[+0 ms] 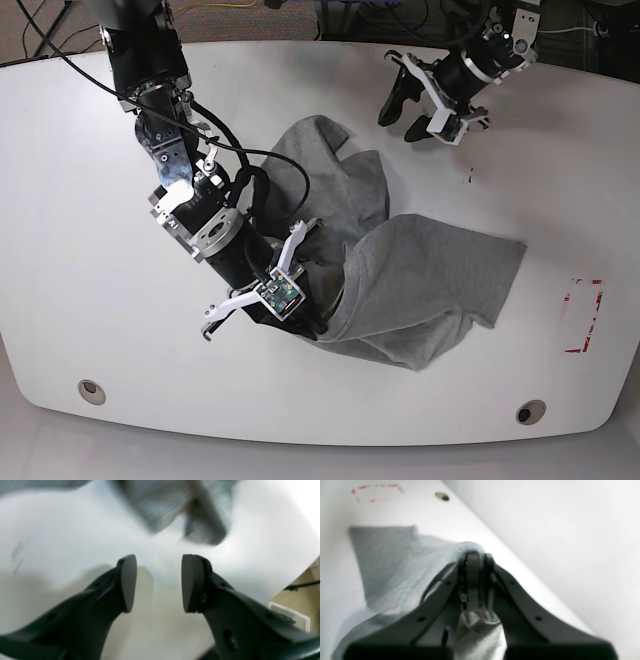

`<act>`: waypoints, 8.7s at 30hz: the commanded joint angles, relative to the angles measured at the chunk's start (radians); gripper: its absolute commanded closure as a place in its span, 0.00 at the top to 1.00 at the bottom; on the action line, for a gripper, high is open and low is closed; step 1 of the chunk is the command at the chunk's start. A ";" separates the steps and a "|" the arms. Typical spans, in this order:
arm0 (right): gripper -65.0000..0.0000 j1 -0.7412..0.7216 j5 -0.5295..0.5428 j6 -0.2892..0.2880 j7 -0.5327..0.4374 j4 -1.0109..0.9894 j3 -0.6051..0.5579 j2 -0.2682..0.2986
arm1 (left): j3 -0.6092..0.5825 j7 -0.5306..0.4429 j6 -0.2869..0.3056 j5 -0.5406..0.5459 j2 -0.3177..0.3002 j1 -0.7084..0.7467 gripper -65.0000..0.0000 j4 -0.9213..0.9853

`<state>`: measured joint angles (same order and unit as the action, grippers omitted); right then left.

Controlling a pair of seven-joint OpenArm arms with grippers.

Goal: Layout the t-shirt on the table in an organized manner, then fold the t-shirt properly

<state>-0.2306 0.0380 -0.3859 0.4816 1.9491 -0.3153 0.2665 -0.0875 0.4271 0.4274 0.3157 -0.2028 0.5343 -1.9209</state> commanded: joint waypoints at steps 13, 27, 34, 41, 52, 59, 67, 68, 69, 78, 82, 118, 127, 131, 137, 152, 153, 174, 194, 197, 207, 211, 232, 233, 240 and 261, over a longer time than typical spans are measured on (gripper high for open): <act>0.00 -0.033 0.009 0.006 -0.028 0.016 0.006 -0.002 | -0.038 0.065 -0.003 -0.033 0.053 -0.211 0.42 0.120; 0.00 -0.040 0.006 0.006 -0.028 0.025 0.008 0.003 | -0.080 0.063 -0.003 -0.048 0.055 -0.297 0.42 0.274; 0.00 -0.046 0.006 0.006 -0.028 0.025 0.008 0.004 | -0.128 0.063 -0.003 -0.045 0.055 -0.346 0.42 0.335; 0.00 -0.046 0.006 0.006 -0.028 0.032 0.008 0.004 | -0.159 0.063 -0.003 -0.045 0.082 -0.383 0.42 0.395; 0.00 -0.045 0.004 0.006 -0.028 0.045 0.009 0.001 | -0.166 0.063 -0.003 -0.046 0.088 -0.403 0.21 0.463; 0.00 -0.046 0.012 0.008 -0.027 0.042 0.052 -0.003 | -0.156 0.065 -0.005 -0.043 0.088 -0.411 0.00 0.499; 0.00 -0.060 0.004 0.006 -0.025 0.040 0.172 -0.052 | -0.021 0.094 -0.002 0.049 0.084 -0.385 0.00 0.466; 0.00 -0.069 0.004 0.006 -0.024 0.040 0.183 -0.054 | -0.007 0.103 -0.002 0.064 0.082 -0.383 0.00 0.464; 0.00 -0.077 0.004 0.006 -0.016 0.039 0.193 -0.057 | 0.007 0.112 0.000 0.075 0.078 -0.383 0.00 0.458; 0.00 -0.158 0.013 0.006 0.078 0.039 0.290 -0.065 | 0.108 0.151 0.000 0.171 -0.008 -0.352 0.00 0.344; 0.00 -0.197 0.004 0.006 0.096 0.034 0.299 -0.060 | 0.183 0.183 0.000 0.205 -0.050 -0.334 0.00 0.255; 0.00 -0.608 0.012 0.006 0.165 -0.305 0.400 0.030 | 0.728 0.427 0.000 0.607 -0.449 -0.590 0.00 0.093; 0.00 -0.671 0.013 0.006 0.199 -0.339 0.405 0.072 | 0.728 0.430 0.000 0.702 -0.536 -0.673 0.00 0.176; 0.00 -0.649 0.013 0.006 0.200 -0.337 0.405 0.080 | 0.725 0.430 0.000 0.728 -0.548 -0.675 0.00 0.199; 0.00 -0.571 0.013 0.006 0.200 -0.336 0.453 0.073 | 0.722 0.430 0.000 0.732 -0.542 -0.641 0.00 0.205; 0.00 -0.141 0.095 0.005 0.200 -0.218 0.638 0.072 | 0.728 0.425 0.001 0.719 -0.462 -0.343 0.00 0.202; 0.00 -0.097 0.104 0.005 0.199 -0.210 0.652 0.072 | 0.728 0.425 0.001 0.712 -0.455 -0.314 0.00 0.202; 0.00 0.437 0.330 0.005 0.193 -0.167 0.792 0.070 | 0.796 0.428 0.267 0.368 -0.300 -0.015 0.00 0.200; 0.17 0.592 0.319 0.014 0.193 -0.169 0.836 -0.013 | 0.817 0.428 0.271 0.001 -0.209 0.007 0.29 0.202; 0.34 0.598 0.319 0.015 0.193 -0.167 0.836 -0.014 | 0.816 0.428 0.271 0.001 -0.208 0.007 0.46 0.200; 0.64 0.593 0.320 0.012 0.193 -0.155 0.836 -0.037 | 0.817 0.428 0.271 0.003 -0.209 0.002 0.59 0.200; 0.64 0.593 0.330 0.012 0.194 -0.118 0.836 -0.045 | 0.845 0.428 0.271 0.006 -0.209 -0.012 0.59 0.192; 0.64 0.153 0.322 -0.002 0.199 -0.405 0.825 -0.022 | 0.763 0.430 0.271 0.000 -0.211 -0.283 0.59 0.283; 0.64 0.130 0.322 -0.006 0.199 -0.439 0.824 -0.016 | 0.763 0.428 0.271 0.000 -0.211 -0.288 0.59 0.291; 0.64 -0.100 0.320 -0.080 0.199 -0.765 0.824 -0.002 | 0.754 0.428 0.271 0.000 -0.211 -0.359 0.59 0.338; 0.64 -0.277 0.330 -0.143 0.053 -1.167 0.618 0.010 | 0.757 0.430 0.271 0.000 -0.209 -0.374 0.59 0.340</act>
<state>-0.4843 0.3458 -0.5228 0.5571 0.7647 0.3119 0.2630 0.6643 0.8734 0.6975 0.3073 -0.3897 0.1665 -1.5650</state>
